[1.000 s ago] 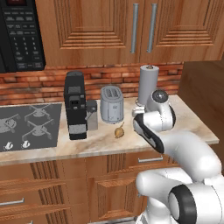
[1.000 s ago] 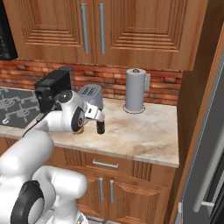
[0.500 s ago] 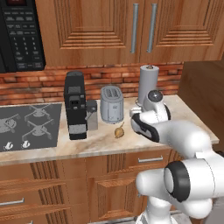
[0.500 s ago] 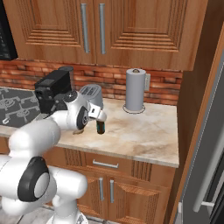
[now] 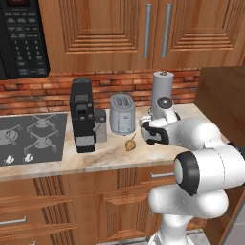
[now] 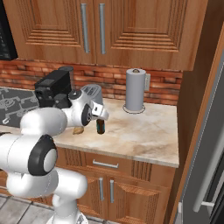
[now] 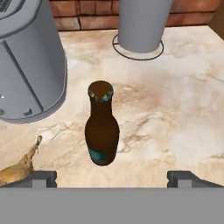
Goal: Place the beer and liquor on the top shelf of the fridge to keep them out of children's reach, and place the onion on lower shelves for easy access.
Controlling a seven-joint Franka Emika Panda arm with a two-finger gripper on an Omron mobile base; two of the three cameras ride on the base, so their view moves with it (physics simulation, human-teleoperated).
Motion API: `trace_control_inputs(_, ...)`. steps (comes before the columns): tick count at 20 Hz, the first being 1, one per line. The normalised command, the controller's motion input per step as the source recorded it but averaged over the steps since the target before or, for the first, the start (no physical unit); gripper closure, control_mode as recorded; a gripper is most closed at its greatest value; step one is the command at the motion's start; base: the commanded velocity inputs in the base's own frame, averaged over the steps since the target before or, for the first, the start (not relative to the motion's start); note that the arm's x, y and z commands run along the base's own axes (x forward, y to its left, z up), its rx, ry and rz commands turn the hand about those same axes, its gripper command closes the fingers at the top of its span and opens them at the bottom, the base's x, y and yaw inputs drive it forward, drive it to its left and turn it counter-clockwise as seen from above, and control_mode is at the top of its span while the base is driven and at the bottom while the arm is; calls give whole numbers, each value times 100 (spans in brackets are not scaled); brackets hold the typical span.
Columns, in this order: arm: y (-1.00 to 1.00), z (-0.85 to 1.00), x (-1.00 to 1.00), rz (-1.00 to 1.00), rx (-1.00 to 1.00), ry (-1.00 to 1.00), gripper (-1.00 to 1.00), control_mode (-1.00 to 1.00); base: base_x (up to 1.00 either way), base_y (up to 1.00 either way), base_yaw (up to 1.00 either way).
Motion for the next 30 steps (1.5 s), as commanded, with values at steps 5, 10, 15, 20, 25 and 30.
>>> trace_control_inputs(5,0,-18,28,0,0,2,-100,-100,0,0,0)
trace_control_inputs(10,0,-18,22,0,0,0,-100,-100,0,0,0)
trace_control_inputs(15,0,-19,13,0,0,0,-100,-100,0,0,0)
trace_control_inputs(20,0,-19,13,0,0,0,-100,-100,0,0,0)
trace_control_inputs(25,0,-17,12,0,0,0,-100,-100,0,0,0)
trace_control_inputs(30,0,-16,11,0,0,0,-100,-100,0,0,0)
